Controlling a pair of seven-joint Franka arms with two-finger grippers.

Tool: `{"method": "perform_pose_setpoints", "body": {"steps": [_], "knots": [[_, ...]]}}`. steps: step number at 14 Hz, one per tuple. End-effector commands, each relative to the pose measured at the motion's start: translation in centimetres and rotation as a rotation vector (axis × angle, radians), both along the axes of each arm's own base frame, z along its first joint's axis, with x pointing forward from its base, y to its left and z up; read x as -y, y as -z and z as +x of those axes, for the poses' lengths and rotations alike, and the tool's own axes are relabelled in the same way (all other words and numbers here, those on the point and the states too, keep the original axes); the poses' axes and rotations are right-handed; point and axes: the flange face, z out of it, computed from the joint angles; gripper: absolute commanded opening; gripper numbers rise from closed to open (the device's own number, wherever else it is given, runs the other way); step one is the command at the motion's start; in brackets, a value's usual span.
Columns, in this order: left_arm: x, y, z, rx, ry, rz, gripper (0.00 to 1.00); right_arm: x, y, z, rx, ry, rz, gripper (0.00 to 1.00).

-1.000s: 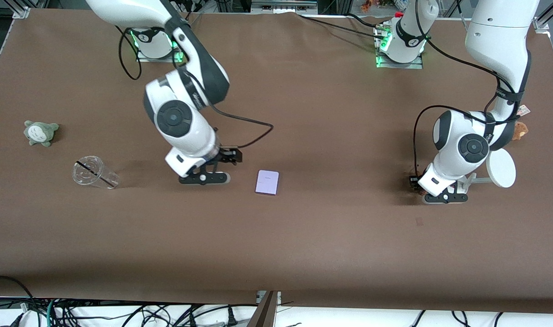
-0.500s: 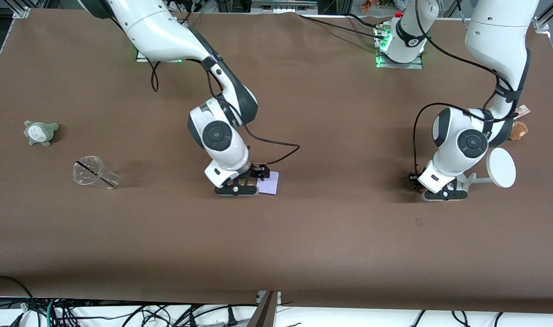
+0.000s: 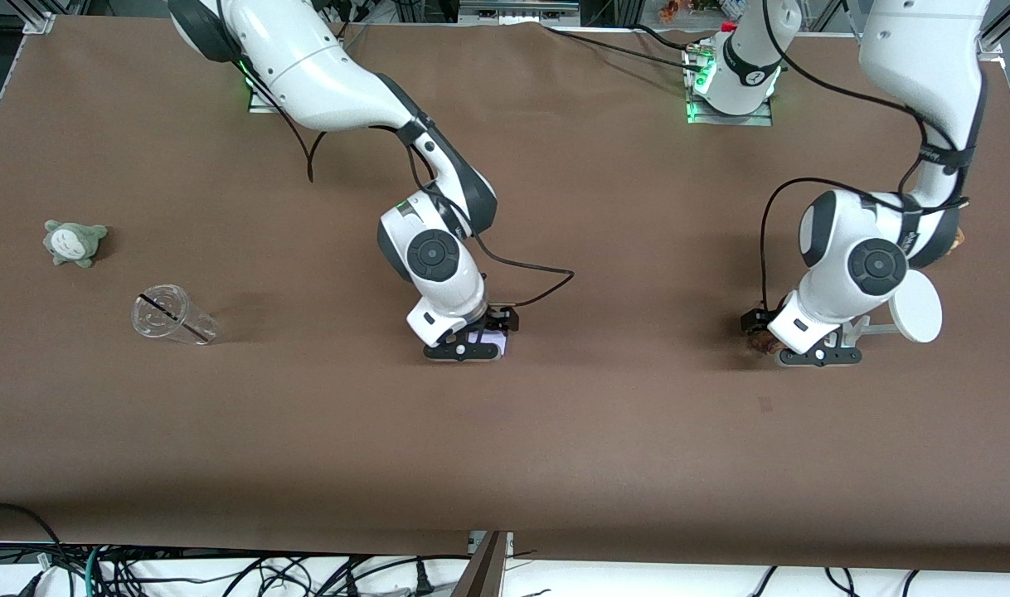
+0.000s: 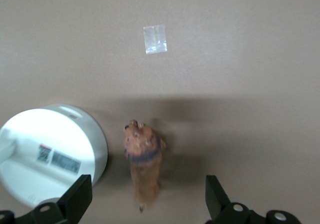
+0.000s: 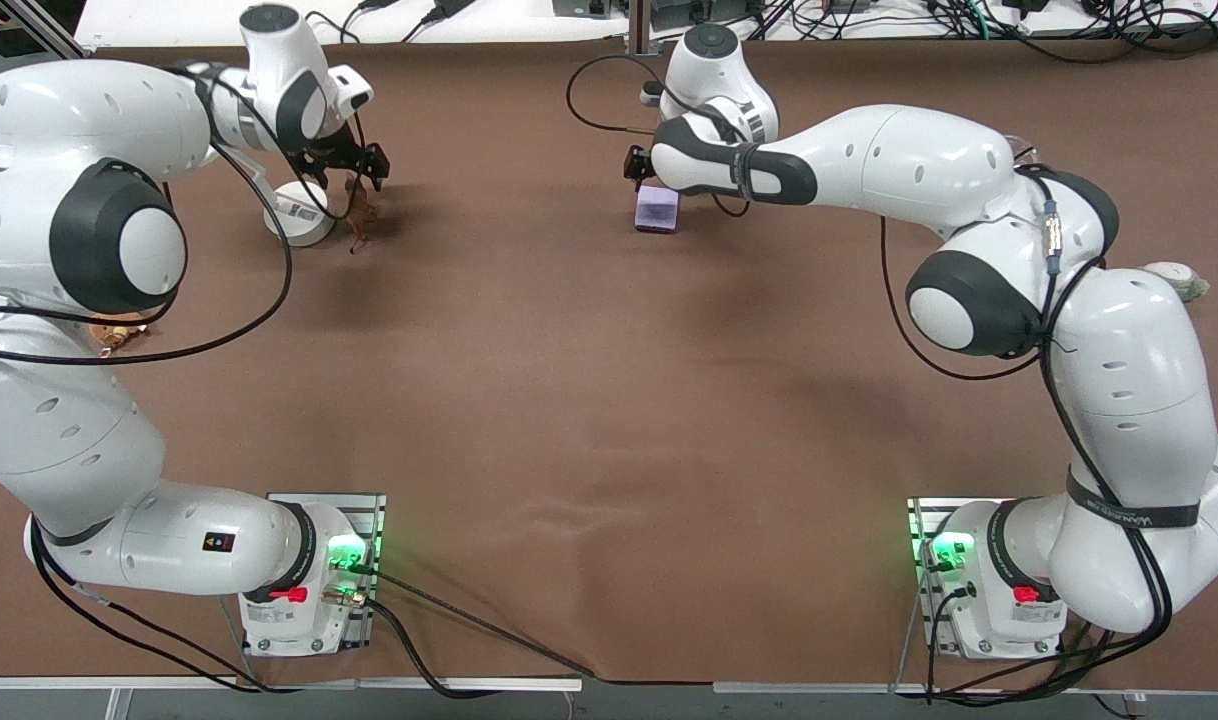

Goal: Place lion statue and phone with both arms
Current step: 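Lower the lion beside the lamp while the right gripper grasps the phone, then open the left gripper and withdraw while the right gripper lifts the phone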

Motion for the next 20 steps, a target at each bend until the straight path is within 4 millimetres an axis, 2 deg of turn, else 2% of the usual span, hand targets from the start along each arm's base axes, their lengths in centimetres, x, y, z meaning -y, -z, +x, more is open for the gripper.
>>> {"method": "perform_pose_setpoints", "body": {"steps": [1,2,4,6,8,11,15,18,20], "knots": [[2.0,-5.5,1.1,-0.030,-0.044,-0.015,1.00,-0.6,1.1,0.4,0.018,0.019,0.004,1.00],[2.4,-7.4,1.3,-0.026,-0.056,-0.015,1.00,-0.7,1.3,0.4,0.023,0.019,0.007,1.00],[2.1,-12.1,1.6,0.008,-0.081,-0.017,1.00,-0.6,2.0,0.4,0.022,0.018,0.006,1.00],[1.0,-17.9,1.7,0.069,-0.099,-0.021,1.00,-0.6,2.7,0.4,0.027,0.019,0.010,1.00],[-1.3,-23.4,1.6,0.085,-0.133,-0.020,1.00,-0.7,3.1,0.3,0.030,0.018,0.011,1.00],[-3.3,-28.4,0.0,0.082,-0.183,-0.065,1.00,-0.6,3.6,0.2,0.023,0.030,0.009,1.00],[-7.0,-31.5,-2.5,0.057,-0.162,-0.123,1.00,-0.6,4.2,0.1,0.017,0.032,0.004,1.00],[-7.2,-32.7,-4.0,0.041,-0.161,-0.108,1.00,-1.0,4.5,-0.3,0.015,0.023,0.001,1.00],[-6.3,-32.5,-4.7,-0.006,-0.140,-0.106,1.00,-0.9,4.7,-0.3,0.014,0.024,-0.002,1.00]]}}
